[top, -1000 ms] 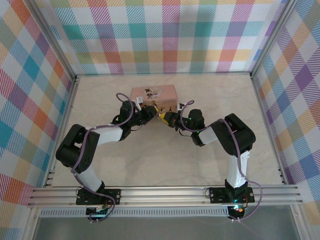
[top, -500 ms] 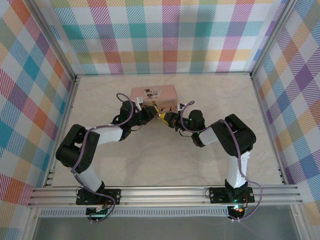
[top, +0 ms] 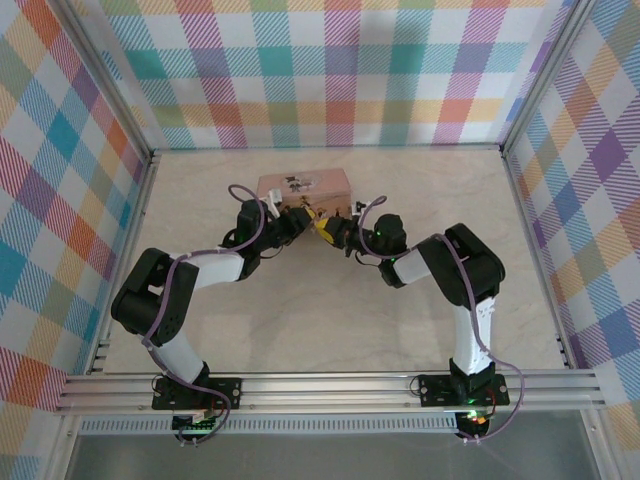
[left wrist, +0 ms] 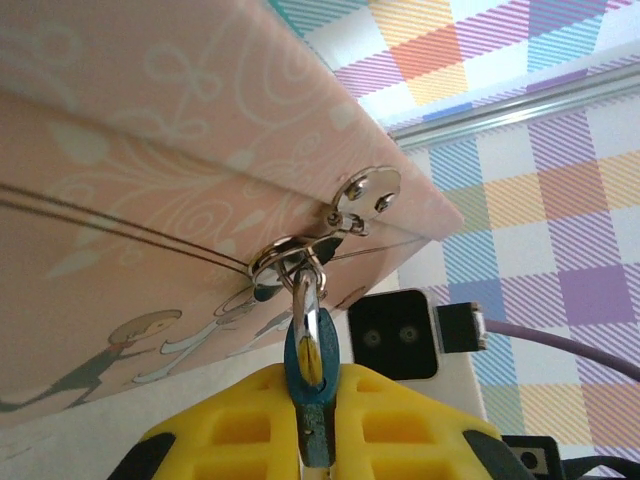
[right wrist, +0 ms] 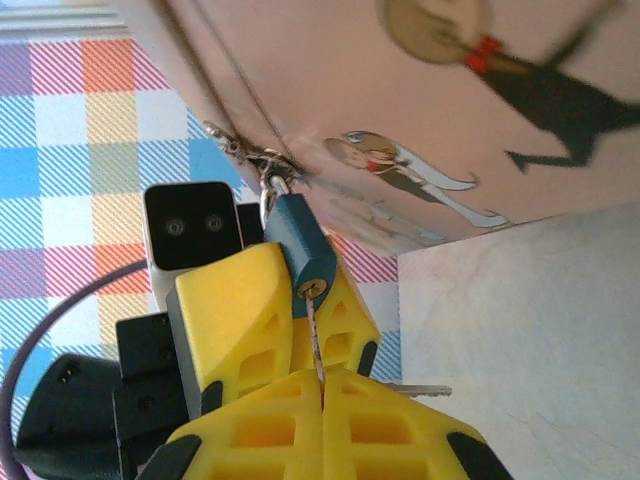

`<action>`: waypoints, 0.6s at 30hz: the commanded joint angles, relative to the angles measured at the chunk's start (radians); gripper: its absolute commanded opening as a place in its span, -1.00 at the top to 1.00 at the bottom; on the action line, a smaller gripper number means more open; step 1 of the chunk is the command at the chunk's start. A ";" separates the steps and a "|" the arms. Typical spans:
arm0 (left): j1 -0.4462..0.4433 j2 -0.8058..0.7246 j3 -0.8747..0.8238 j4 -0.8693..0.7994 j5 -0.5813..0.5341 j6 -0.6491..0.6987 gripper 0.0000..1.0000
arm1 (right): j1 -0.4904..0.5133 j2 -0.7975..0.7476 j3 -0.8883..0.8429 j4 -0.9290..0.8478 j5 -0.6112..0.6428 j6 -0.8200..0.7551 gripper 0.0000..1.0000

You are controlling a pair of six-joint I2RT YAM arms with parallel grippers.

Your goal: Unlock the padlock with the key

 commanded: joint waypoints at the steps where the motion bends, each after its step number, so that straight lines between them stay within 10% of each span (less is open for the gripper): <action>1: -0.026 -0.029 -0.008 0.066 0.122 -0.003 0.79 | -0.001 0.019 0.071 0.104 0.005 0.163 1.00; 18: -0.026 -0.046 -0.017 0.098 0.164 -0.006 0.82 | -0.031 0.144 0.232 0.103 -0.053 0.382 1.00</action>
